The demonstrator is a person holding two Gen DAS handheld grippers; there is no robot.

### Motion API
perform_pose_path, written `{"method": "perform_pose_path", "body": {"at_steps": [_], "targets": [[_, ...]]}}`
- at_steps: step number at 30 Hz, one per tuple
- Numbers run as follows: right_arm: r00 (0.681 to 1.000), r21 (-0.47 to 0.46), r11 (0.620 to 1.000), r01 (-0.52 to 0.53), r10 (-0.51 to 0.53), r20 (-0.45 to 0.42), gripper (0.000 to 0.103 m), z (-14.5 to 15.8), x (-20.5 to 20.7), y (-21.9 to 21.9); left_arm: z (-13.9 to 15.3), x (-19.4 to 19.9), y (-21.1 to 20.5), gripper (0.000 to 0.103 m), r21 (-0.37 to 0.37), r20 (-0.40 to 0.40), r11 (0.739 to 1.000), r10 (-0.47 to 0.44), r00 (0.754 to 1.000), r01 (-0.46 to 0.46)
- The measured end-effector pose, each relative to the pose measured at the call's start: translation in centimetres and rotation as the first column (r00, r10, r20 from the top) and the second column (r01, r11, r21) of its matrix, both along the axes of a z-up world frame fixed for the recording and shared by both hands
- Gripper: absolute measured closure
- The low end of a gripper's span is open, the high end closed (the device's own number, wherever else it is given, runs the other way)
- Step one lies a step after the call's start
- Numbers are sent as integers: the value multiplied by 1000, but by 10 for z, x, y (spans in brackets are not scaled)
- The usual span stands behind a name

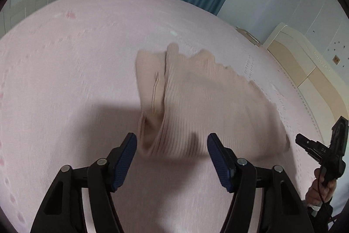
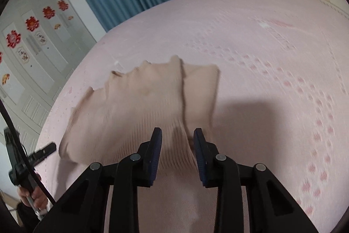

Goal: Fold small clothes

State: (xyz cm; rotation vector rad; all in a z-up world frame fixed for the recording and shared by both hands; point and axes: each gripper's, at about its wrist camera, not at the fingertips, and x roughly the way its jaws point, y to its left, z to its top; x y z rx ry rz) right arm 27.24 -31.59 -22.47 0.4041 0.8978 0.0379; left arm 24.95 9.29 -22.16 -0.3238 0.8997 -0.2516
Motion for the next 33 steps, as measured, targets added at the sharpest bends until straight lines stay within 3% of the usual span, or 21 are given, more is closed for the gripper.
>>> {"method": "perform_pose_path", "body": {"at_steps": [6,16,21,24,25,27,28,33], "targets": [[1000,10,1000,5,-5,-18,72,-5,-13,1,1,-9,-2,48,39,43,999,-5,999,3],[997,-9,1000,2,-3,-82,72,-24,3,4,-10,16,-12,58,-5,26,1000,28,999,-28],[997,46,999,-16,19,-69,72,-24,10,2,-10,19,-16,67,-20,32,1000,17,999,-17],[998,24,999,-46,47,-47,72,-22,13,11,-9,19,-16,74,-34,35,999,19,999,-18],[998,16,999,-51,51,-45,73,-22,14,13,-9,18,-14,78,-39,35,999,24,999,-22],[997,21,998,-58,59,-55,92,-26,18,17,-9,17,-9,93,-61,33,998,38,999,-36],[997,22,998,-59,60,-57,97,-26,18,16,-9,17,-7,94,-73,29,997,42,999,-40],[998,22,997,-70,70,-3,98,-13,4,12,-12,12,9,96,-145,1,987,67,998,-66]]}}
